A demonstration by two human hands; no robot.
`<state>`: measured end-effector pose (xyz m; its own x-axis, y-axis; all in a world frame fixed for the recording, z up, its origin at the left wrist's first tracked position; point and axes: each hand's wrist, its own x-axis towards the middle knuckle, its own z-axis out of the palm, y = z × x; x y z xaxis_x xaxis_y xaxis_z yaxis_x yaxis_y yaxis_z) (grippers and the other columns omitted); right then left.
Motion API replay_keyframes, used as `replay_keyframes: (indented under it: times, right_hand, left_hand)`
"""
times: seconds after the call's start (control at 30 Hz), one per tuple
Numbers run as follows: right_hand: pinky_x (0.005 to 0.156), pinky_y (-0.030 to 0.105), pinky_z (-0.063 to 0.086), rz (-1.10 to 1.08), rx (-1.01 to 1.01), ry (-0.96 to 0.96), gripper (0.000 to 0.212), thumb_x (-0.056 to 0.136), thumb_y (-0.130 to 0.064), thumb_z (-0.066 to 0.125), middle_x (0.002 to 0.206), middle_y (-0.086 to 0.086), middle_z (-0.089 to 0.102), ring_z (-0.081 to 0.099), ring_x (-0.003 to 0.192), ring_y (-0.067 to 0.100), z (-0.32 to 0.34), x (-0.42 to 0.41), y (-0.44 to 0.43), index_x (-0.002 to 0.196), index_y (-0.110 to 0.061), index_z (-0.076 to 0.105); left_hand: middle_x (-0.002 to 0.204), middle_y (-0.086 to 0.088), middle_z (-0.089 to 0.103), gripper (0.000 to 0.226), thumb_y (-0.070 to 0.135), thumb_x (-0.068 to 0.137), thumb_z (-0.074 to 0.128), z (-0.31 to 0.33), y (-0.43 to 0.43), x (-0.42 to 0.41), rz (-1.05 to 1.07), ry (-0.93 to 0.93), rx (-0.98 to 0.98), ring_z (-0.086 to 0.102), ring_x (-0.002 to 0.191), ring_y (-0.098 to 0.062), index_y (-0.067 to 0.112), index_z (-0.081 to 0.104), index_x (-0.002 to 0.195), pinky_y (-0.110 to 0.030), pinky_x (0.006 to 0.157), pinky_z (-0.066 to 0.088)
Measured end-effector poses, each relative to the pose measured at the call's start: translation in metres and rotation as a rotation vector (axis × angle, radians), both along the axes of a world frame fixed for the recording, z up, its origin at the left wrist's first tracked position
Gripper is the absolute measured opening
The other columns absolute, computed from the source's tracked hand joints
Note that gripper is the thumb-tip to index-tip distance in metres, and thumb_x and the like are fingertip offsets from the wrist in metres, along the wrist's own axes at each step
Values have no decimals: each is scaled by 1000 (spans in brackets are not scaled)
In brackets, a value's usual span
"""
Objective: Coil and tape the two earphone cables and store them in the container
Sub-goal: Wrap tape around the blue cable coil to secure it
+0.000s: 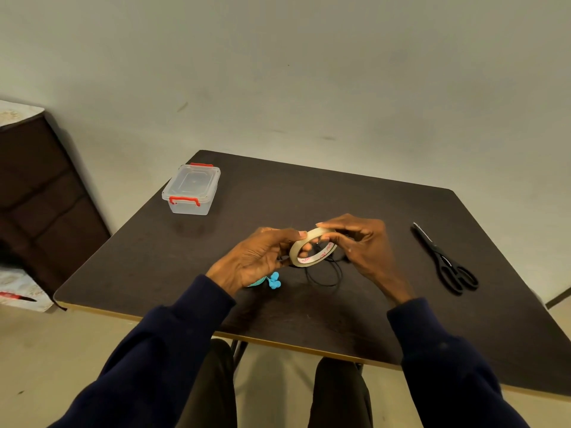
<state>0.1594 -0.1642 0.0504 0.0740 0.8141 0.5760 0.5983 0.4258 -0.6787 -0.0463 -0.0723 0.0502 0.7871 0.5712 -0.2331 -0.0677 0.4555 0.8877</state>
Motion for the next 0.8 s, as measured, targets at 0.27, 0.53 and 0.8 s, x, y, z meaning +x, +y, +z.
replay_keyframes:
  times: [0.27, 0.53, 0.8]
  right_hand:
    - [79, 26, 58, 9, -7, 28, 22, 88, -9, 73, 101, 3, 76, 72, 92, 18, -4, 5, -2, 109, -6, 76]
    - [76, 22, 56, -3, 29, 26, 22, 87, -13, 73, 99, 0, 75, 72, 90, 15, -3, 4, -6, 108, -7, 76]
    - [71, 18, 52, -19, 77, -2, 26, 86, -21, 73, 94, -2, 75, 70, 82, 12, -6, 0, -8, 105, -3, 77]
  left_hand:
    - [91, -16, 73, 17, 14, 74, 69, 3, -2, 1, -19, -22, -11, 67, 87, -24, 7, 81, 84, -46, 104, 46]
    - [77, -11, 71, 10, 8, 87, 65, 1, -6, 14, 97, 19, 4, 66, 72, -16, 0, 70, 90, -33, 81, 54]
    - [86, -17, 71, 13, 7, 88, 66, -1, -8, 13, 126, 50, 44, 67, 72, -17, -4, 71, 93, -28, 72, 56]
